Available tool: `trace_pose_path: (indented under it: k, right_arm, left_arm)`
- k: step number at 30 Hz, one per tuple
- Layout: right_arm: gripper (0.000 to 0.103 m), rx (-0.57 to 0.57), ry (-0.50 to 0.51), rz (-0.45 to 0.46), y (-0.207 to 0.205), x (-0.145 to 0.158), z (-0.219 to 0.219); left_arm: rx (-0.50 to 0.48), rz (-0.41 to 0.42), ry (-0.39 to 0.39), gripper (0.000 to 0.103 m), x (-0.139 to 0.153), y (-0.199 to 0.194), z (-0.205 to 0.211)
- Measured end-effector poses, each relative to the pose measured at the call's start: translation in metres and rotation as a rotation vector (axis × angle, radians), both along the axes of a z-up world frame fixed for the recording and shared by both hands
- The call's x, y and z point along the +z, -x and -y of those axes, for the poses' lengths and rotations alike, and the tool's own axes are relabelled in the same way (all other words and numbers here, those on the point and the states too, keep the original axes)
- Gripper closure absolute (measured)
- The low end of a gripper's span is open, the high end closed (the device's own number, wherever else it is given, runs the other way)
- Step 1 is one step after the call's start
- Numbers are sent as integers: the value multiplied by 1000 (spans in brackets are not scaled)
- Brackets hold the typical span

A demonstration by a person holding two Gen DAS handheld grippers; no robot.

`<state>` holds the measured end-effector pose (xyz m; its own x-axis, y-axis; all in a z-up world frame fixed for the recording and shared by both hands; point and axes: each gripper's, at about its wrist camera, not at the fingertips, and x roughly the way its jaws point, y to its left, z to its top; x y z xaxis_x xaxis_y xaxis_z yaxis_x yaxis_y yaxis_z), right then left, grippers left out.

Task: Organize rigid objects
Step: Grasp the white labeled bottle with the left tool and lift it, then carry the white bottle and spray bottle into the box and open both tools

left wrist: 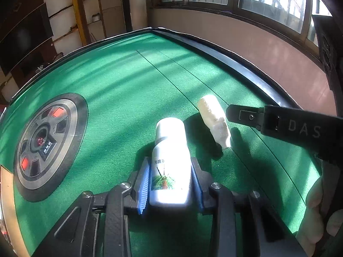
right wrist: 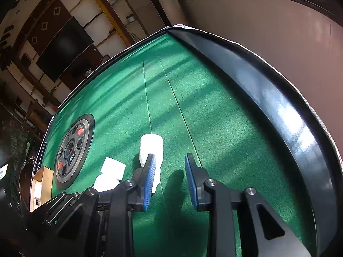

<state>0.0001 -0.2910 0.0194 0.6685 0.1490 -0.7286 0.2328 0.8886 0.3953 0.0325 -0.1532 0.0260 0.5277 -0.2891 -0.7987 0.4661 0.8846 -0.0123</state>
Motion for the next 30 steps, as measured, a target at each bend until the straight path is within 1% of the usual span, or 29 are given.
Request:
trace_pose_path:
  k: [4,5,6,8,12,16,19,20,22,24,26,28,30]
  right_arm:
    - [75,40,-24,0,-4,-3,-5]
    - [72,47,-26,5,-4,-2,-7]
    - [59,51,-17,10,-5,-1,-9]
    - [43,40,25,27,-4,1,-12]
    - [42,42,65,53,-3,4,-15]
    - [42,63,86,29,-9,-2,-22]
    - [42,79,117,4,-17,-4,-30]
    - [42,79,153,-7,-19,-4,-36]
    - [47,80,242,-36,-23,-5,-48]
    - [67,71,360,-65,-26,-6,-61]
    - [78,76,386,-74,-28,-6,-66]
    - [78,72,391,-81,-28,-6,-67]
    - [78,77,371,-84,-27,-5,-66]
  left_arm:
    - [41,8,21,68,7,19,-29]
    - [52,9,32,68,9,25,-37]
    - [66,9,41,68,11,31,-47]
    - [92,10,60,68,15,45,-64]
    - [135,19,110,67,23,71,-97]
    - [178,60,140,67,35,100,-129]
    - [220,71,175,67,40,119,-155]
    - [236,68,189,67,41,124,-165]
    - [266,75,205,67,43,135,-186]
    - [302,93,213,67,47,148,-208]
    - [342,107,228,67,50,158,-230]
    - [390,112,248,67,51,167,-253]
    - [439,116,263,67,51,175,-273]
